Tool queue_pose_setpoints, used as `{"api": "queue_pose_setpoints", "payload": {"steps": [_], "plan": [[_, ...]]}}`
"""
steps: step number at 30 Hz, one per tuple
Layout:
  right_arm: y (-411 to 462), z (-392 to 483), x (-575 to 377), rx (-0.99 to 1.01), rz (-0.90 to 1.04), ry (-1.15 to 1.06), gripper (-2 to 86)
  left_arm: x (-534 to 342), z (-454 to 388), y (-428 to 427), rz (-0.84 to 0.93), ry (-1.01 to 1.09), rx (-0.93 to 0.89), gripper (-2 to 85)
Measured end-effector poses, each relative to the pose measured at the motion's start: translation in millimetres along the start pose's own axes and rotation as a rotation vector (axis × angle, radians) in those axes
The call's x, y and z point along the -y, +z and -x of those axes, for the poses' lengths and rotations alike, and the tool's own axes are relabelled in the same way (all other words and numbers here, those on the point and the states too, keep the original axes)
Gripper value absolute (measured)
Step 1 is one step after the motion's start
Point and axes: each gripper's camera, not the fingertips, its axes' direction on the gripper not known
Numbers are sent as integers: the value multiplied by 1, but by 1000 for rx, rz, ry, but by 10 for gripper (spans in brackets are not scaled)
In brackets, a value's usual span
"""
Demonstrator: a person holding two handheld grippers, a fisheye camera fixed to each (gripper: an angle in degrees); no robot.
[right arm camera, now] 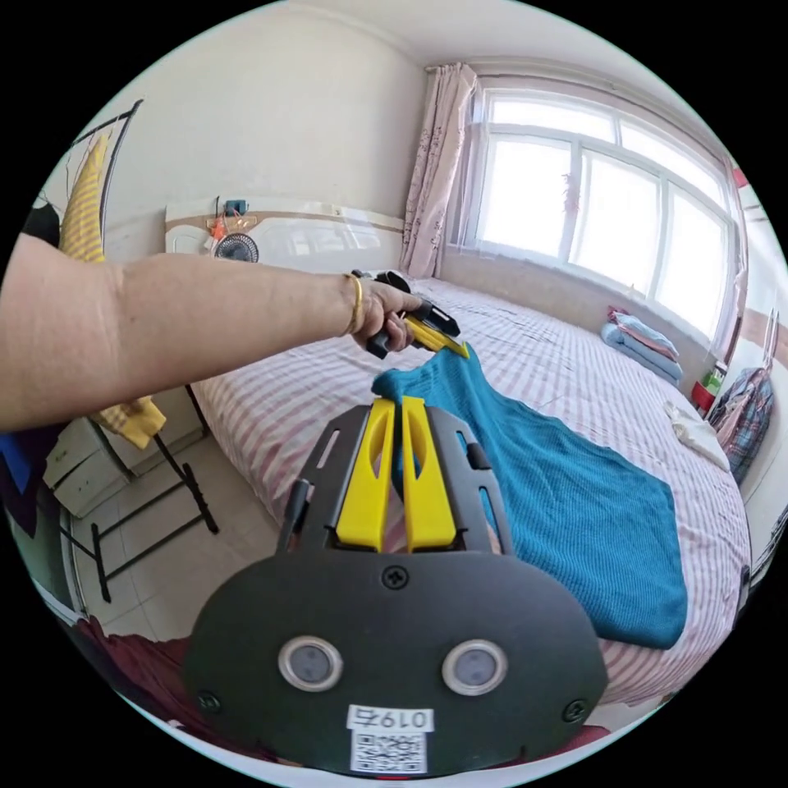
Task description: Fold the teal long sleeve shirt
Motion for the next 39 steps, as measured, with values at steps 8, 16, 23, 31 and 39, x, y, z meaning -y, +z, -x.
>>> {"api": "queue_pose_setpoints", "payload": {"steps": [8,16,23,31,39], "plan": [[-41,-95,-74,87,-127,221,-2,30,-154,76,10,82,23,17],[-101,-210,-184,58,-226,466,-3,49,-317,198,54,154,98,18],[-130,-278,-286,-20,-212,660,-3,55,-443,348,121,178,227,17],[-135,-341,-402,-6,-229,923,-3,57,-519,470,174,125,308,17],[-124,-361,-481,95,-260,1114,-3,56,-589,534,205,114,367,19]]}}
